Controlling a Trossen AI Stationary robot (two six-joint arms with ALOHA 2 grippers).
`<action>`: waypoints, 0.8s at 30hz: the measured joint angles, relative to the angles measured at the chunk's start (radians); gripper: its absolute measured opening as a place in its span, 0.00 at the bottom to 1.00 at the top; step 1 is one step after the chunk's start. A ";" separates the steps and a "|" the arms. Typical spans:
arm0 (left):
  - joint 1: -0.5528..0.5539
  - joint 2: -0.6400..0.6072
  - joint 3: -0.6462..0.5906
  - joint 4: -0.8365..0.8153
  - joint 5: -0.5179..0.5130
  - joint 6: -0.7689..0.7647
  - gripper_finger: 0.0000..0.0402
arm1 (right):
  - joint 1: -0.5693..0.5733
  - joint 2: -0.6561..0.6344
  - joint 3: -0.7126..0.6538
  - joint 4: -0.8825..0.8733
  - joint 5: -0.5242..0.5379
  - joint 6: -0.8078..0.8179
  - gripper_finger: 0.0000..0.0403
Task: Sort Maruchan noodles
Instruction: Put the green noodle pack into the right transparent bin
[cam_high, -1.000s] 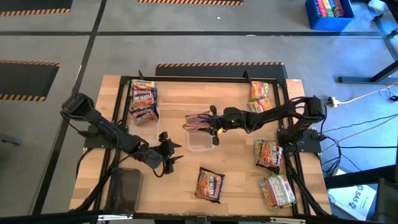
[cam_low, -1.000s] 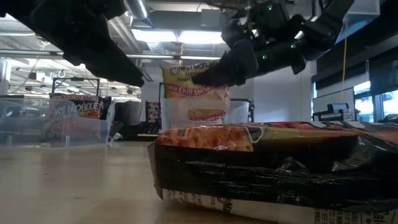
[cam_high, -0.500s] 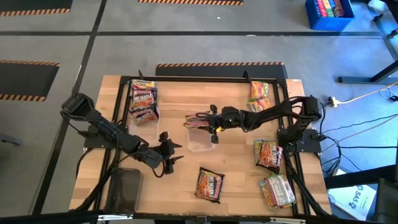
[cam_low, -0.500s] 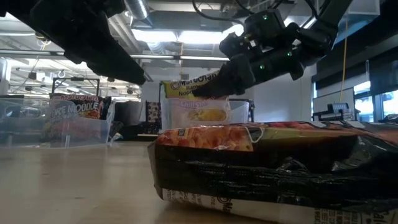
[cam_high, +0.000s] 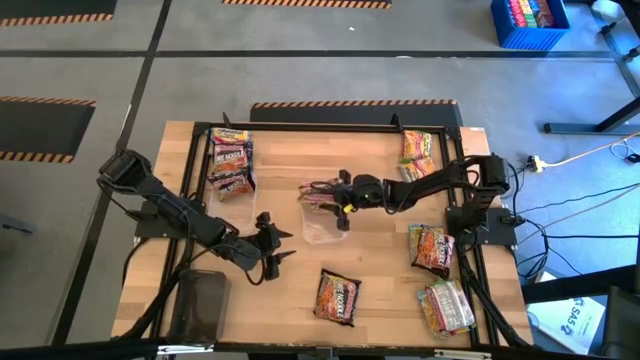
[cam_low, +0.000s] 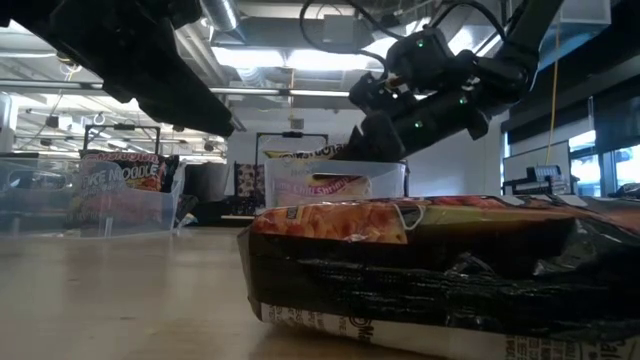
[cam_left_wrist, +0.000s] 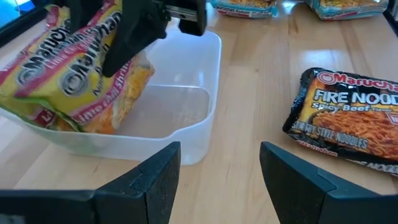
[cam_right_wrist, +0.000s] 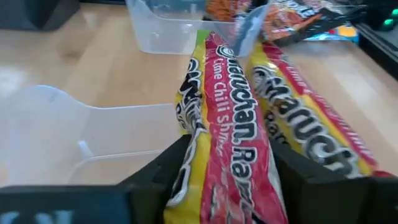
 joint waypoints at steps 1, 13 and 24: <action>0.000 0.000 0.000 0.000 0.008 -0.001 0.53 | 0.000 0.000 0.000 -0.002 0.003 -0.001 0.42; 0.001 0.000 0.000 -0.001 0.028 -0.004 0.53 | 0.000 -0.085 0.000 -0.093 0.107 0.021 0.55; 0.001 0.000 0.000 -0.001 0.039 -0.002 0.53 | 0.001 -0.123 -0.001 -0.082 0.057 0.010 0.54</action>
